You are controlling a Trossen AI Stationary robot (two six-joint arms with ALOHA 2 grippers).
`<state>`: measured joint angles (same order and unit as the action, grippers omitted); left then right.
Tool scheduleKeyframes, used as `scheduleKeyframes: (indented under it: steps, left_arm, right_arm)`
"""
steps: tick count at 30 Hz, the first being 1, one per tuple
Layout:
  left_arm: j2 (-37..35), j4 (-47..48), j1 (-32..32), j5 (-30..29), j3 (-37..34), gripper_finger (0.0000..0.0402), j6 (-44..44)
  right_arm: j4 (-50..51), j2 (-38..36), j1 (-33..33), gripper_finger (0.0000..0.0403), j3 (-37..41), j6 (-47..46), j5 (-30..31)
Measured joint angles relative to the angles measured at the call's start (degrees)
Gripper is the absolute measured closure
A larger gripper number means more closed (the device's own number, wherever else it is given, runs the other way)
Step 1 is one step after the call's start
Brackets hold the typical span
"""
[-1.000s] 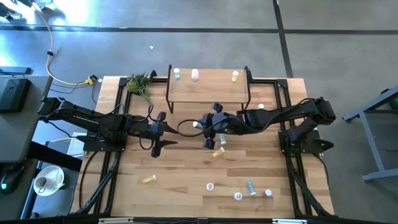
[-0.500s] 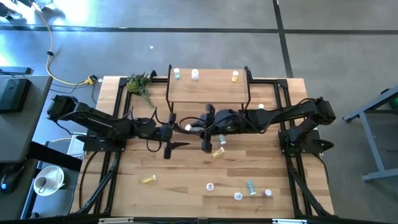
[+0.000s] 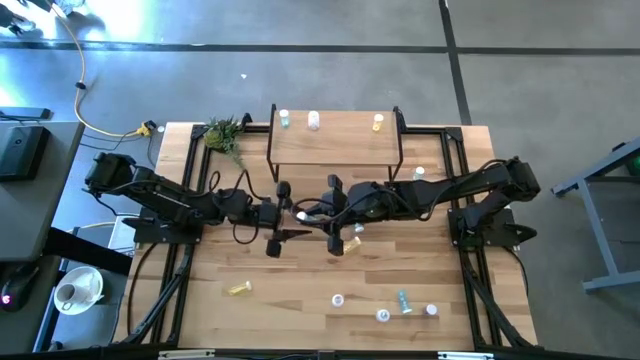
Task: Pick and place medicine bottles onto shelf by color
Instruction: Put the middle blue pill bottle on the shelf
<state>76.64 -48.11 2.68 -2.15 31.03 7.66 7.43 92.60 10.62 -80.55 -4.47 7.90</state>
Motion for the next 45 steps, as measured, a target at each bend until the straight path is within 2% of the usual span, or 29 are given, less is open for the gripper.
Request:
scheduleKeyframes:
  steps: [5,17,28,32,45]
  left_arm:
    - [0.0,-5.0,0.0,0.9,0.0,0.0209,-1.5]
    - [0.0,-5.3,0.0,-0.1,0.0,0.0212,-4.3]
    - [0.0,-5.3,0.0,0.0,0.0,0.0287,-4.5]
    - [0.0,-5.3,0.0,0.0,0.0,0.0309,-4.5]
    - [0.0,-5.1,0.0,0.0,0.0,0.0317,-4.5]
  right_arm:
    - [-1.2,0.0,0.0,0.0322,0.0,0.5,0.2]
    - [-2.1,0.0,0.0,0.0322,0.0,1.1,0.5]
    - [-2.1,0.0,0.0,0.0322,0.0,1.1,0.5]
    - [-1.9,0.0,0.0,0.0309,0.0,1.1,0.5]
    - [-1.5,0.0,0.0,0.0263,0.0,1.1,1.9]
